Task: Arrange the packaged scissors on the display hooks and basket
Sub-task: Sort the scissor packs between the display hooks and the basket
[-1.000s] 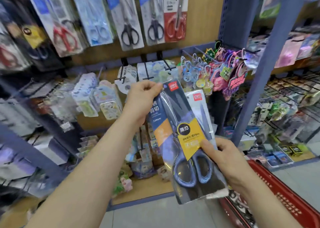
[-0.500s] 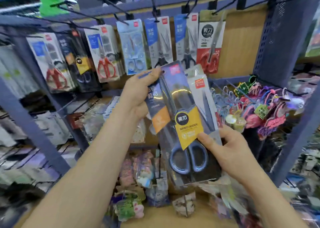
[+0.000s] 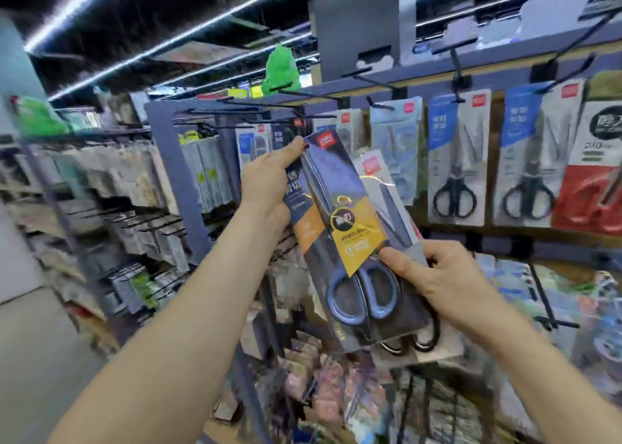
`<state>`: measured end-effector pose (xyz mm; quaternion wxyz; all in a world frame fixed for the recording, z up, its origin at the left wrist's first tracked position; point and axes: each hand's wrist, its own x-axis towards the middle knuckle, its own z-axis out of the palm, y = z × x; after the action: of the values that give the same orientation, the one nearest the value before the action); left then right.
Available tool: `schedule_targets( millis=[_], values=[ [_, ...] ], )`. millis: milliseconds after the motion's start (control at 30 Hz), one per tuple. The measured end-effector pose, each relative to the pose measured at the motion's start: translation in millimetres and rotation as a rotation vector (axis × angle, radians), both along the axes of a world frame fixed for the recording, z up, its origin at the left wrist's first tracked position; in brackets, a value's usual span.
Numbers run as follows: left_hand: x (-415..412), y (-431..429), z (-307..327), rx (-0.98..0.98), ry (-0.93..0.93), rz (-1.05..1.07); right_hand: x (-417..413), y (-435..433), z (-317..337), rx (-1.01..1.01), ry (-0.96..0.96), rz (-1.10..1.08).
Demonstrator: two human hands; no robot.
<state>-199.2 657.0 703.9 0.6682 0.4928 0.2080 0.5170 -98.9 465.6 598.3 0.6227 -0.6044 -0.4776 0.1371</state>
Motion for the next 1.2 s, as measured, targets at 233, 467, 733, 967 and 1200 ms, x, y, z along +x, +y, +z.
schedule_targets(
  millis=[233, 467, 733, 967, 1200],
  values=[
    [-19.8, 97.9, 31.9, 0.114, 0.135, 0.21, -8.7, 71.9, 16.9, -0.029, -0.061, 0.081],
    [-20.9, 163.0, 50.4, 0.258, 0.171, 0.224, -20.6, 147.0, 20.6, 0.01, -0.061, 0.043],
    [-7.2, 205.4, 52.4, 0.251, 0.231, -0.012, -29.1, 183.6, 10.5, 0.024, -0.025, -0.091],
    [-8.6, 191.8, 18.8, 0.34, 0.214, -0.154, -37.6, 203.3, 0.9, 0.094, 0.072, -0.203],
    [-23.5, 206.3, -51.2, 0.539, 0.347, -0.003, -38.4, 209.1, -2.5, 0.119, -0.054, -0.469]
  ],
)
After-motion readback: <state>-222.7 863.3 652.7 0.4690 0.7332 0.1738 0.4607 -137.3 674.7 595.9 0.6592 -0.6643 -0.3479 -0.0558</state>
